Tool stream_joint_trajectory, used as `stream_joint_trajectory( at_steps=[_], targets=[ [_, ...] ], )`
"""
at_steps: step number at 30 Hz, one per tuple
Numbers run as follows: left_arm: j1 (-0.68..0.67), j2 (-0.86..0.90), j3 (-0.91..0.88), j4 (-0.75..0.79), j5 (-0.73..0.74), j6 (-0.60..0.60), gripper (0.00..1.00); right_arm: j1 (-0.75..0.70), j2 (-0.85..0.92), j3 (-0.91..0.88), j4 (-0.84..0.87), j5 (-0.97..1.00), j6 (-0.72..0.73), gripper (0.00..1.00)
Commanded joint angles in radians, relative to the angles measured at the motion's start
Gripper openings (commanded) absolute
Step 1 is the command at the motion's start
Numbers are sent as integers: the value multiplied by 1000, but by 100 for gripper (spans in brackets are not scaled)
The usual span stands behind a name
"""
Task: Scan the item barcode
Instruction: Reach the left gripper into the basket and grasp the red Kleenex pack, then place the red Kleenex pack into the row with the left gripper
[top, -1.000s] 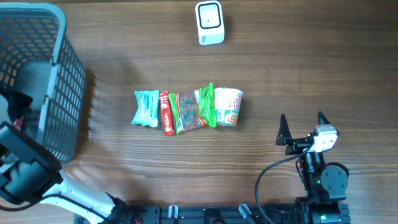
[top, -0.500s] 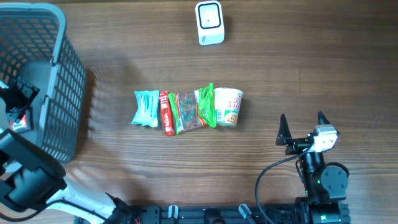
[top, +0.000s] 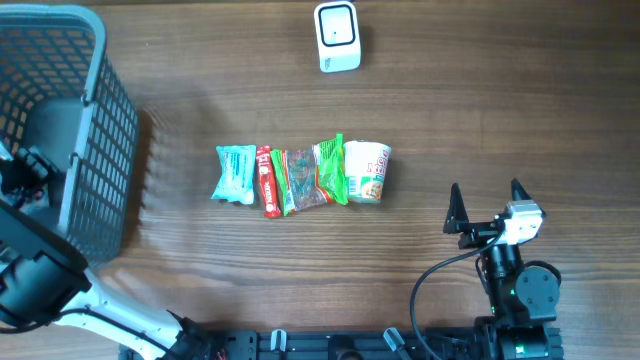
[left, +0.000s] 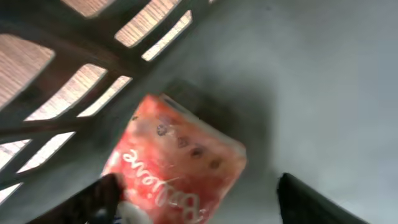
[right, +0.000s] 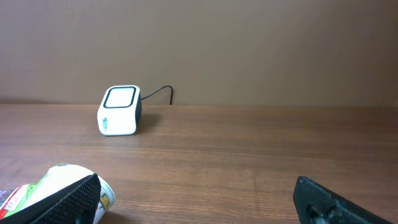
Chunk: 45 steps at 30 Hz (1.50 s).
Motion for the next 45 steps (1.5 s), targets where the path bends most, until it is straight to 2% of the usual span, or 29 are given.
stream_joint_trajectory(
  at_steps=[1,2,5,7,8,9,12,16,17,21,25,27,29,31,32,35,37,41,43,45],
  targets=[
    [-34,15,-5,-16,199,-56,67,2,-5,-1,5,-6,-17,100],
    [-54,15,-5,-20,213,-56,64,2,-5,-1,5,-5,-17,100],
    [-122,-5,-4,-21,212,-56,68,2,-5,-1,5,-6,-17,100],
    [-160,-49,-4,1,197,-56,78,2,-5,-1,5,-5,-17,100],
    [-166,-65,-4,9,196,-56,79,2,-5,-1,5,-6,-17,100],
    [-166,-83,-4,20,192,-57,87,2,-5,-1,5,-6,-17,100],
    [-154,-75,-4,23,166,-56,100,2,-5,-1,5,-5,-17,100],
    [-150,-27,-5,23,113,-45,100,2,-5,-1,5,-5,-17,100],
    [-141,-15,-5,23,108,-46,98,2,-5,-1,5,-6,-17,100],
    [-102,18,-5,23,132,-47,69,2,-5,-1,5,-5,-17,100],
    [-60,53,-5,35,262,-47,64,2,-5,-1,5,-5,-17,100],
    [-60,68,-5,34,262,-45,49,2,-5,-1,5,-6,-17,100],
    [-60,80,-5,35,269,-45,44,2,-5,-1,5,-6,-17,100],
    [-60,80,-5,42,306,-46,9,2,-5,-1,5,-6,-17,99],
    [-60,72,-2,45,348,-48,4,2,-5,-1,5,-6,-17,100],
    [-61,-5,39,18,378,-130,4,2,-5,-1,5,-5,-17,100],
    [-72,-116,89,-29,377,-140,4,2,-5,-1,5,-6,-17,100],
    [-121,-466,127,-56,374,-270,4,2,-5,-1,5,-5,-17,100],
    [-195,-640,127,-130,373,-282,4,2,-5,-1,5,-5,-17,100],
    [-330,-763,127,-261,333,-282,4,2,-5,-1,5,-6,-17,100]
  ],
)
